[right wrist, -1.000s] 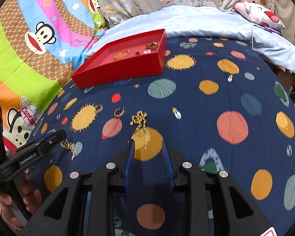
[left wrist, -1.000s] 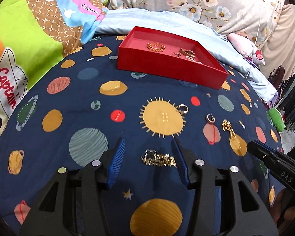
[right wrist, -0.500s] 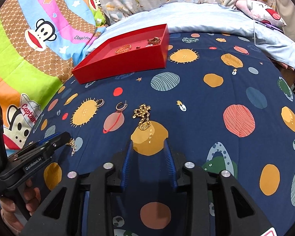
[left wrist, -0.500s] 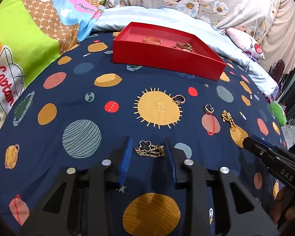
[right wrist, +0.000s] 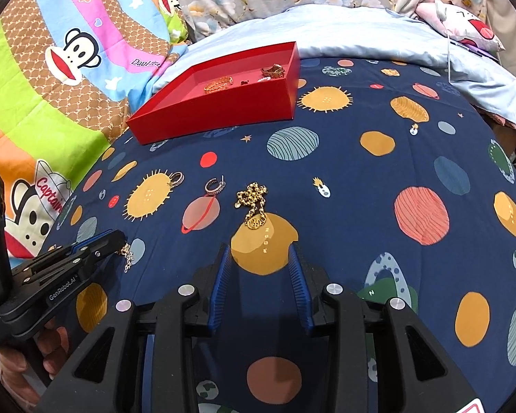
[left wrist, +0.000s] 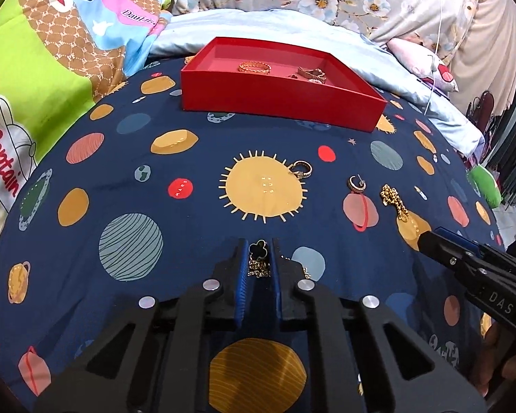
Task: Organize jewelry
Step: 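Grasp the black clover chain with the left tool while the right tool grasps the gold pendant chain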
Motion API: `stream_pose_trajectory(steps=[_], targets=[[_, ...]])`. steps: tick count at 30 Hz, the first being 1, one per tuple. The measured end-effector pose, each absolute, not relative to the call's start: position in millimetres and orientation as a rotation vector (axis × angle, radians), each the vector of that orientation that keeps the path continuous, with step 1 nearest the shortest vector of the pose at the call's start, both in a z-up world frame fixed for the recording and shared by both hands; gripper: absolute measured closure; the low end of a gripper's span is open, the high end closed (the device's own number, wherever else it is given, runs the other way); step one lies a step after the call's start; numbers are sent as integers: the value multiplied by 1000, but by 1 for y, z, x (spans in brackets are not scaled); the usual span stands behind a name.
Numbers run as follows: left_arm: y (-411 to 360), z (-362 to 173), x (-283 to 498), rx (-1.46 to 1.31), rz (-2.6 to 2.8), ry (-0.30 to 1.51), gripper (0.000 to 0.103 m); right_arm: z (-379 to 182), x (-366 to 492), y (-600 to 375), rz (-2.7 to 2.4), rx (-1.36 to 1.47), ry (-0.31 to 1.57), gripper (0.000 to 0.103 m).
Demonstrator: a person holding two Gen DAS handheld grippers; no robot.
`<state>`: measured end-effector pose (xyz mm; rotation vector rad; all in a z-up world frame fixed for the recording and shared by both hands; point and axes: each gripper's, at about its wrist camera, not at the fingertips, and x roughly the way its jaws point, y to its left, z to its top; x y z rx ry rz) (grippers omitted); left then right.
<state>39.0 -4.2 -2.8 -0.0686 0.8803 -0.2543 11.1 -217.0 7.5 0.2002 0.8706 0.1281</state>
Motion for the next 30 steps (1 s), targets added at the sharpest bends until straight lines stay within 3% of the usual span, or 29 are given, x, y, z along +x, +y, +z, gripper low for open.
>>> stream_pose_trajectory(steps=[14,24,30], targets=[[0,-5,40,-110,-267,879,92,8,54,-199,115,125,872,70],[-1,-5,40,-115,-269,879,92,4,61,-201,101,141,888,95],[0,-6,40,-117,-270,880,92,6,58,-205,97,162,870,99]])
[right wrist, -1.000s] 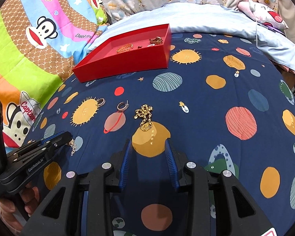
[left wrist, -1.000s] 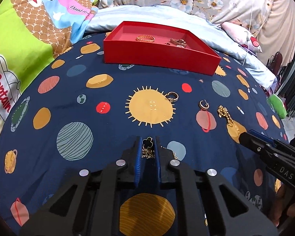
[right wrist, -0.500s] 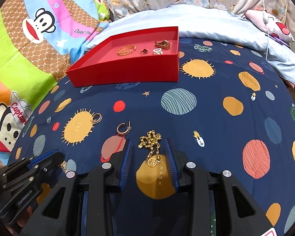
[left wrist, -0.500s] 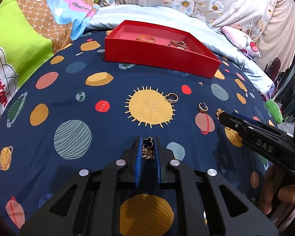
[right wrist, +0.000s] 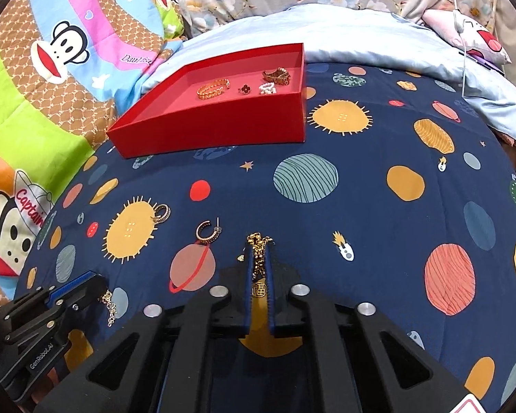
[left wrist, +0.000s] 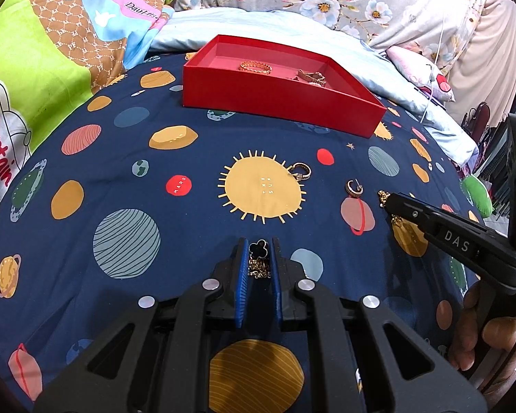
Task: Organize jewelry
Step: 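Grasp the black clover chain with the left tool while the right tool grasps the gold pendant chain, then carry both chains with both tools into the red tray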
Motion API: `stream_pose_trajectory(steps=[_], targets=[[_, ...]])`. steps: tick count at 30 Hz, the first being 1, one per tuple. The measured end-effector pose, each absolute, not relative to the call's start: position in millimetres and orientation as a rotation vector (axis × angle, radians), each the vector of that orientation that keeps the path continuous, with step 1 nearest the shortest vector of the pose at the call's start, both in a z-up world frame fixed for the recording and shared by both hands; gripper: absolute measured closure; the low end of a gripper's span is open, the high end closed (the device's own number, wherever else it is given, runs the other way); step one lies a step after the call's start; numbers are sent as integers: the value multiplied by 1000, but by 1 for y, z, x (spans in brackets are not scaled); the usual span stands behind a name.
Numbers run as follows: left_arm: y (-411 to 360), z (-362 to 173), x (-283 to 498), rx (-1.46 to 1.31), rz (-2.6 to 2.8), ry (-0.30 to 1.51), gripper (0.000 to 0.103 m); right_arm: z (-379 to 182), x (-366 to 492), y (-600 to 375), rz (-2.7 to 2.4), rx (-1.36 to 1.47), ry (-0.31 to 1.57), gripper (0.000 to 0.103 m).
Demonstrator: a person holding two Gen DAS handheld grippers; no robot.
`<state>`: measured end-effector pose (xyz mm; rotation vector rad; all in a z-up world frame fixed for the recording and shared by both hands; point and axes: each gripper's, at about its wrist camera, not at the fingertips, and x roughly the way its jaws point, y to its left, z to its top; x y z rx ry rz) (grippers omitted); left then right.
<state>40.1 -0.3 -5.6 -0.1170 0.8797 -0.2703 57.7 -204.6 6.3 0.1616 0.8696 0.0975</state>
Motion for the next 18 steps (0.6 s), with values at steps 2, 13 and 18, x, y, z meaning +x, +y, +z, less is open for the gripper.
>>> stream_pose_trajectory(steps=[2,13,18], targets=[[-1,-6,40,-117,-270,880,92,8,57,-206,95,171,858,99],[0,-6,40,-123,-270,880,92,25,47,-212,102,206,804,99],[1,-5,41,-153,-291,898,92,48,42,-213,117,204,769,99]])
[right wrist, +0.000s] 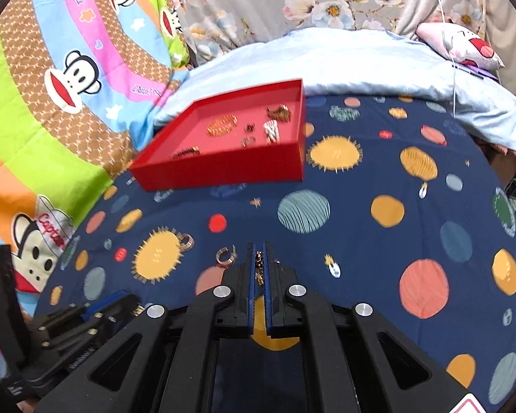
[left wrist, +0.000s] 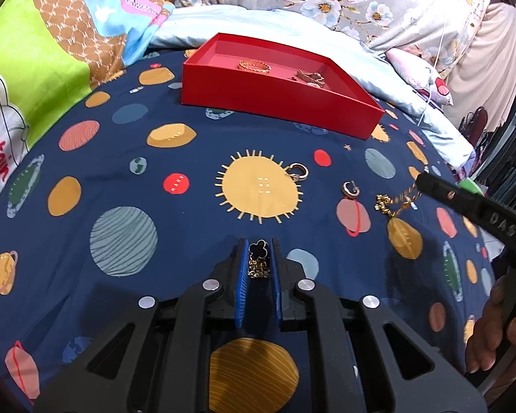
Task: Organize jewelry
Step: 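Carry both chains with both tools into the red tray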
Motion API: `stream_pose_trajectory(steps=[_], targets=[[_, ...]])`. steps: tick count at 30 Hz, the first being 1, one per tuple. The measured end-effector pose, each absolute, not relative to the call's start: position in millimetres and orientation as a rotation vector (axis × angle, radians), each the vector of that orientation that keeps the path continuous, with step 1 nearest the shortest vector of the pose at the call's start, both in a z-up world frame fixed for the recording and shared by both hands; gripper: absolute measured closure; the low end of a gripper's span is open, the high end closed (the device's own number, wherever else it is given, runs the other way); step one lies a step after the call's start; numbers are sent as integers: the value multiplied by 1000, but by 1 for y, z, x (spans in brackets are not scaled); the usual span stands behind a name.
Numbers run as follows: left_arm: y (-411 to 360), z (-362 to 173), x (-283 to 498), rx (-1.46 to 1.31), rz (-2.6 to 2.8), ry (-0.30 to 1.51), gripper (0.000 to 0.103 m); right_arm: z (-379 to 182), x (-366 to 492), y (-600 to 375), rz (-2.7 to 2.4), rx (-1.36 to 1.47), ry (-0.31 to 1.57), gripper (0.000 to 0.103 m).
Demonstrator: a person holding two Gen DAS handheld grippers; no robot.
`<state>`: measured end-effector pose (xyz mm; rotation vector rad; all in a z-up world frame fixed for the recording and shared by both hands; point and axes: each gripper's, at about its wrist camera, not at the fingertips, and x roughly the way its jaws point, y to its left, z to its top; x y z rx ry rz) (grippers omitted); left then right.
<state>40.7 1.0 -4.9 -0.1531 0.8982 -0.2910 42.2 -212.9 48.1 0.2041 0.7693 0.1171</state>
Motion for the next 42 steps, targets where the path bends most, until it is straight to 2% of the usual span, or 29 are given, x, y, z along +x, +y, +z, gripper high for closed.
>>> stream_pose_trajectory(steps=[8,22,32,42], targets=[[1,25,47,-175,-325,856,92,92,46,-215,139,174,685,99],[-2,121,112,-115,-324,634,92,152,104,-216,168,139,567,99],[-21,151,177,-106,-320,570,92,146,163,-208,186,132,595,99],[-39,124,223,-103,-302,628,92,95,199,-203,196,137,707,99]])
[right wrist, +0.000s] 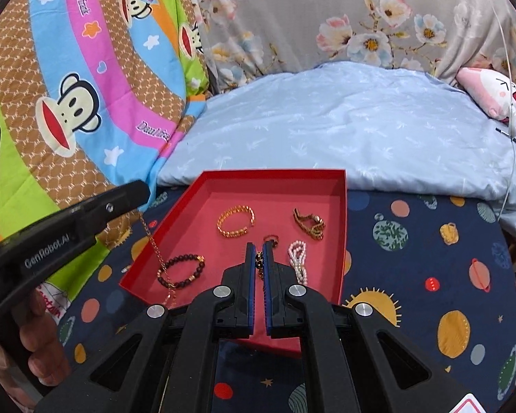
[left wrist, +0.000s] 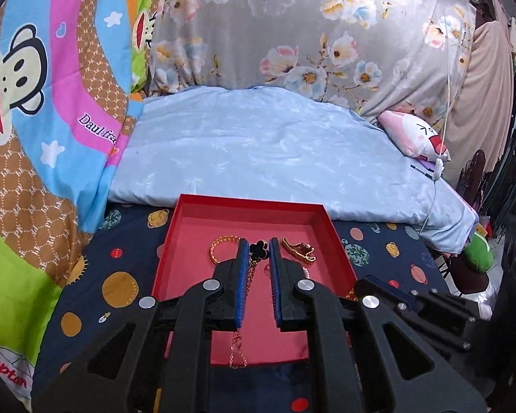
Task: Organize jewelry
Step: 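Carry both chains with both tools into the red tray, then open both tools to release the chains in the tray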
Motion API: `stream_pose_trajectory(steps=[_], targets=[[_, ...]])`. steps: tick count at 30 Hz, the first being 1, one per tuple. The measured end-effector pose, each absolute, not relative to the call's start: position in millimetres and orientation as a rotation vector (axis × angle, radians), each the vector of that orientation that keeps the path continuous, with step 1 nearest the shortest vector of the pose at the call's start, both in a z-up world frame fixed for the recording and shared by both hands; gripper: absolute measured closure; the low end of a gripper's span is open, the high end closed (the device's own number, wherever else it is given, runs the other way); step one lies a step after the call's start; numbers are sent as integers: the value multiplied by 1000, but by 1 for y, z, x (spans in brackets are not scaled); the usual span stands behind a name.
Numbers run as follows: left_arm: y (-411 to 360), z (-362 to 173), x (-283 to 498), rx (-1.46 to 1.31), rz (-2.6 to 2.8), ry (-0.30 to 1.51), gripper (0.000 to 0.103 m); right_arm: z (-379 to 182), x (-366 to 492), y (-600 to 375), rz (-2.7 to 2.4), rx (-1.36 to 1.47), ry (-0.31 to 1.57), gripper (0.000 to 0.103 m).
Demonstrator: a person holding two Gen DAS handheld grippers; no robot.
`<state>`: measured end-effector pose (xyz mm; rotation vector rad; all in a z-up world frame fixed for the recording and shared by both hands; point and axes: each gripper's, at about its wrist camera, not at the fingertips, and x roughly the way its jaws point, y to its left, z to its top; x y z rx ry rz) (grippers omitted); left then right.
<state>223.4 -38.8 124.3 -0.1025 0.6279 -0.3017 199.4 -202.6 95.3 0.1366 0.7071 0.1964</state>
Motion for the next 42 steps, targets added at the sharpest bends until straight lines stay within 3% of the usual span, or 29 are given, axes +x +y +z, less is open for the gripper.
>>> stream_pose_trajectory(steps=[22,23,24,27,42], targets=[[-50,118,256,-111,-282,634,91,72,220,-197,209,122,738,99],[-49,117,257,-112,-270,639,81,73,220,-197,207,121,725,99],[-48,116,258,-113,-256,640,66,74,220,-197,211,124,720,95],[-43,115,258,-121,-230,631,52,79,219,-199,210,135,705,94],[-28,101,224,-101,-212,660,52,85,163,-217,156,151,668,79]])
